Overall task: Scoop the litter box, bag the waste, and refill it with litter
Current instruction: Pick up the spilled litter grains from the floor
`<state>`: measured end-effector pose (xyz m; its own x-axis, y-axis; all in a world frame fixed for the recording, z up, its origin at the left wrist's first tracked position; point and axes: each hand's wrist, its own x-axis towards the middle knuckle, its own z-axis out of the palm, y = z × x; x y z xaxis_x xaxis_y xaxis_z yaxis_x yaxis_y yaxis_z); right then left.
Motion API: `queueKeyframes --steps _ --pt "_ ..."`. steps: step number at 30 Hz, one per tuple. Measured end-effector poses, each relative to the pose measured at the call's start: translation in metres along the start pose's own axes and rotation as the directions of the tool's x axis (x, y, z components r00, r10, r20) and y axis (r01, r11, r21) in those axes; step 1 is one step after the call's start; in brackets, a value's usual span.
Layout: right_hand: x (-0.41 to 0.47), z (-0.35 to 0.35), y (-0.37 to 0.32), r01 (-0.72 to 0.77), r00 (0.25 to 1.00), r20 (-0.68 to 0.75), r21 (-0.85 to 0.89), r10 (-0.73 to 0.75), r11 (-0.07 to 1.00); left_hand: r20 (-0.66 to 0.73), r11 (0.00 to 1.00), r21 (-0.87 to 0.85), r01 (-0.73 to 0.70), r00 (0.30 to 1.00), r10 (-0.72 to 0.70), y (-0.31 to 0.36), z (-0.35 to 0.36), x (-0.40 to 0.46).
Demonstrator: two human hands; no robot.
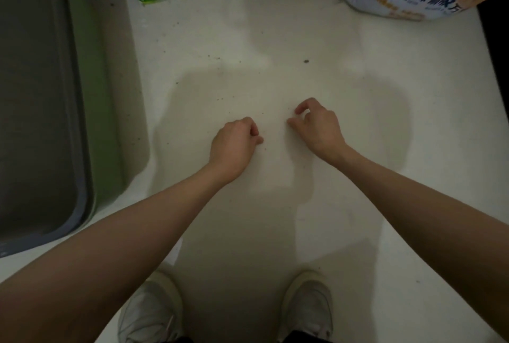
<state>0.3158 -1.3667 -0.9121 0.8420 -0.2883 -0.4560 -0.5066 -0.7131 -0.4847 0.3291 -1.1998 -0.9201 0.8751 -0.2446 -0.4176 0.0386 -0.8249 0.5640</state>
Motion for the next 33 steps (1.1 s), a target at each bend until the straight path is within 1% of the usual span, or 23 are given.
queueKeyframes --steps 3,6,10,11,12,13,14,15,16,17,18,20,21,22,24,25,26,27,28,29,30,31,33 --pt "0.004 0.005 -0.005 0.048 0.998 -0.032 -0.066 -0.050 0.997 -0.038 0.981 0.137 -0.140 0.988 0.147 -0.007 0.003 -0.007" --pt "0.004 0.005 -0.006 0.079 0.994 -0.068 -0.096 -0.086 0.992 -0.073 0.901 0.283 -0.329 0.929 0.363 -0.018 0.007 -0.008" --pt "0.003 0.003 -0.007 0.087 0.996 -0.002 -0.201 -0.090 0.976 -0.043 0.774 0.473 -0.420 0.867 0.497 -0.025 0.008 -0.004" --pt "0.003 0.002 -0.009 0.081 0.997 0.002 -0.181 -0.082 0.980 -0.017 0.745 0.514 -0.426 0.863 0.505 -0.025 0.008 -0.003" --pt "0.004 0.000 -0.010 0.051 0.999 -0.015 -0.088 -0.052 0.995 0.005 0.721 0.546 -0.426 0.863 0.506 -0.026 0.009 -0.002" --pt "0.005 -0.002 -0.012 -0.017 1.000 -0.023 0.106 0.019 0.994 0.021 0.703 0.566 -0.430 0.860 0.510 -0.026 0.009 -0.002" --pt "0.005 -0.006 -0.014 -0.117 0.993 0.015 0.367 0.120 0.923 0.032 0.690 0.585 -0.426 0.862 0.505 -0.025 0.007 -0.002" --pt "0.006 -0.012 -0.014 -0.228 0.973 0.108 0.606 0.205 0.762 0.059 0.696 0.582 -0.421 0.875 0.480 -0.022 0.005 -0.004" --pt "0.006 -0.018 -0.013 -0.328 0.943 0.236 0.764 0.234 0.555 0.078 0.727 0.553 -0.408 0.894 0.442 -0.019 0.003 -0.004" --pt "0.006 -0.024 -0.011 -0.409 0.911 0.351 0.834 0.216 0.370 0.085 0.792 0.491 -0.364 0.924 0.372 -0.016 0.000 -0.004" --pt "0.006 -0.029 -0.007 -0.467 0.883 0.432 0.850 0.183 0.243 0.087 0.877 0.378 -0.296 0.955 0.285 -0.011 -0.005 -0.003" --pt "0.008 -0.036 -0.002 -0.493 0.869 0.482 0.865 0.114 0.098 0.077 0.996 0.035 -0.079 0.994 0.076 -0.001 -0.018 0.001" --pt "0.009 -0.040 -0.002 -0.480 0.875 0.474 0.875 0.093 0.055 0.110 0.984 -0.177 0.030 0.994 -0.010 0.005 -0.026 0.004" --pt "0.009 -0.041 -0.003 -0.464 0.884 0.461 0.885 0.080 0.033 0.175 0.902 -0.412 0.131 0.983 -0.063 0.009 -0.035 0.009" --pt "0.011 -0.040 -0.006 -0.425 0.905 0.420 0.901 0.069 0.084 0.304 0.579 -0.761 0.294 0.949 -0.082 0.013 -0.051 0.017" --pt "0.012 -0.037 -0.009 -0.394 0.919 0.384 0.902 0.085 0.177 0.341 0.432 -0.835 0.340 0.937 -0.078 0.013 -0.056 0.019" --pt "0.014 -0.032 -0.011 -0.340 0.941 0.319 0.881 0.118 0.329 0.357 0.340 -0.869 0.361 0.931 -0.077 0.012 -0.060 0.021" --pt "0.015 -0.027 -0.012 -0.268 0.963 0.225 0.801 0.146 0.536 0.356 0.279 -0.889 0.363 0.931 -0.077 0.010 -0.061 0.022" --pt "0.016 -0.022 -0.013 -0.193 0.981 0.125 0.638 0.147 0.745 0.342 0.250 -0.902 0.351 0.936 -0.082 0.007 -0.060 0.022" --pt "0.016 -0.018 -0.014 -0.122 0.993 0.048 0.436 0.112 0.892 0.325 0.251 -0.907 0.339 0.941 -0.095 0.004 -0.058 0.021" --pt "0.016 -0.014 -0.014 -0.060 0.998 0.000 0.256 0.062 0.965 0.307 0.286 -0.901 0.325 0.946 -0.109 0.000 -0.055 0.020" --pt "0.017 -0.011 -0.013 -0.018 1.000 -0.020 0.139 0.021 0.990 0.285 0.360 -0.880 0.311 0.950 -0.123 -0.005 -0.051 0.018" --pt "0.019 -0.007 -0.012 0.015 1.000 -0.024 0.062 -0.013 0.998 0.248 0.547 -0.787 0.285 0.958 -0.143 -0.014 -0.042 0.014"
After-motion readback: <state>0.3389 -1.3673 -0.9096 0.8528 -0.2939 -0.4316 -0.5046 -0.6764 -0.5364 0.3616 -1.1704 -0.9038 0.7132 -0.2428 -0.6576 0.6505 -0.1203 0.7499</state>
